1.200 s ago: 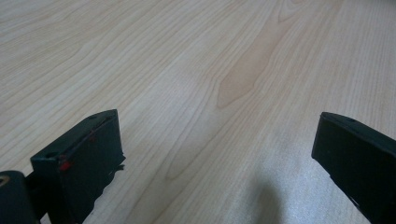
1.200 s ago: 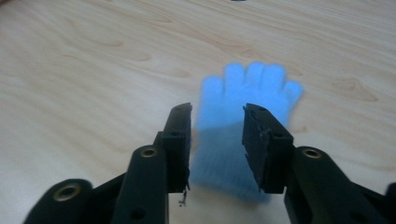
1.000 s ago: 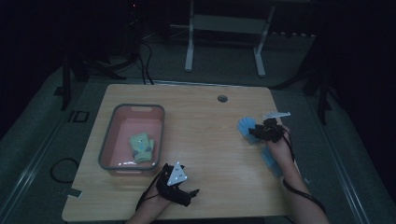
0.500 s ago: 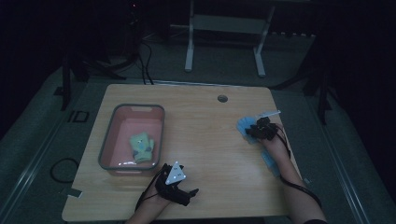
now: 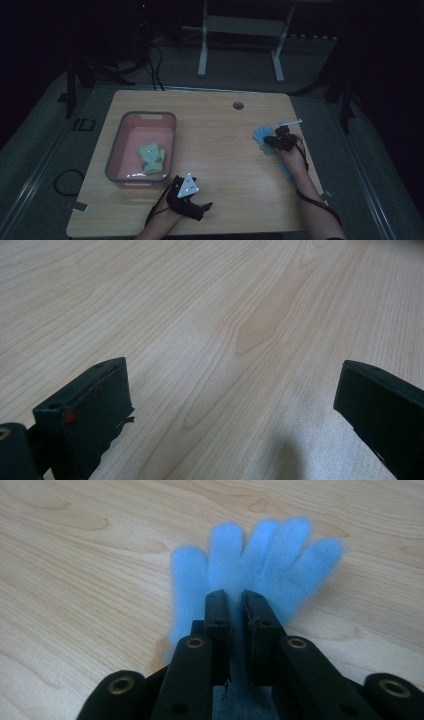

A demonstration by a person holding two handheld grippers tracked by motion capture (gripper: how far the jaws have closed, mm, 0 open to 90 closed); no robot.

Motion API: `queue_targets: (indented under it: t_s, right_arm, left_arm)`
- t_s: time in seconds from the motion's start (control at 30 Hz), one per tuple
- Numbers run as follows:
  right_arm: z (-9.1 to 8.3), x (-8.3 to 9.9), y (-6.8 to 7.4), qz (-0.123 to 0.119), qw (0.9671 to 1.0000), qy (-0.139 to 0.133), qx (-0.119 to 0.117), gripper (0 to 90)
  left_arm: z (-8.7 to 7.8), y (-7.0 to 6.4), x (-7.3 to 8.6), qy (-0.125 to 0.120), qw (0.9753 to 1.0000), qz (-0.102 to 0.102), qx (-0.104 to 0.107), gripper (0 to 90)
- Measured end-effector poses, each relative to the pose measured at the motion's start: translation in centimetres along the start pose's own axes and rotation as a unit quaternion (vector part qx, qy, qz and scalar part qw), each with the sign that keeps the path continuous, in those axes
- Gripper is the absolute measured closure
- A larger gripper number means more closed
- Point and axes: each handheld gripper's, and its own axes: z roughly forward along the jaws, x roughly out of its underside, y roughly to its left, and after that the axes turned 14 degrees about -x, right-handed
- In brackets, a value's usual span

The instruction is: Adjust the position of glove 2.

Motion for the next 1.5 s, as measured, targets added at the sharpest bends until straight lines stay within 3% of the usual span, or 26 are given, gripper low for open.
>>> queue_targets:
  t_s: [0.1,0.2,0.3,0.33,0.47,0.6,0.83,0.9,0.93,1.3,1.5]
  right_arm:
    - [-0.2,-0.1,0.5,0.003,0.9999,-0.004,0.013,83.2]
    - [-0.8,-0.1,1.3,0.009,0.9997,-0.023,0.007,83.3]
    - [-1.3,-0.2,2.1,0.001,0.9996,-0.026,0.009,83.3]
    - [-2.2,-0.1,3.3,-0.004,0.9994,-0.036,0.004,83.5]
    - [-3.6,0.0,5.4,-0.007,0.9985,-0.054,-0.006,83.7]
    - [-5.3,0.2,8.4,-0.019,0.9972,-0.071,-0.015,83.9]
    - [-7.2,0.6,13.4,-0.029,0.9955,-0.089,-0.011,86.6]
    - [-7.3,0.6,13.9,-0.03,0.9953,-0.091,-0.009,86.7]
    - [-7.5,0.6,15.2,-0.034,0.9949,-0.094,-0.003,86.9]
    - [-4.7,3.0,18.9,-0.013,0.9968,-0.071,-0.035,87.7]
    - [-2.8,4.3,20.9,0.021,0.9962,-0.064,-0.056,87.6]
  left_arm:
    - [0.0,0.1,0.0,0.001,1.0,0.001,-0.001,2.1]
    - [0.0,0.2,0.0,0.001,1.0,-0.002,-0.003,2.1]
    - [0.1,0.2,0.0,0.003,1.0,-0.002,-0.005,2.1]
    - [0.1,0.2,0.1,0.001,1.0,-0.001,-0.006,2.1]
    - [0.1,0.1,0.0,0.003,1.0,0.001,-0.006,2.1]
    - [0.1,0.2,0.0,0.004,1.0,0.002,-0.007,2.1]
    - [0.1,0.2,0.0,0.004,1.0,0.003,-0.008,2.1]
    - [0.1,0.2,0.0,0.004,1.0,0.003,-0.008,2.1]
    - [0.1,0.2,0.0,0.004,1.0,0.005,-0.006,2.1]
    - [0.1,0.0,0.0,0.003,0.9999,0.008,-0.004,2.1]
    - [0.1,0.0,0.0,0.004,0.9999,0.01,-0.003,2.1]
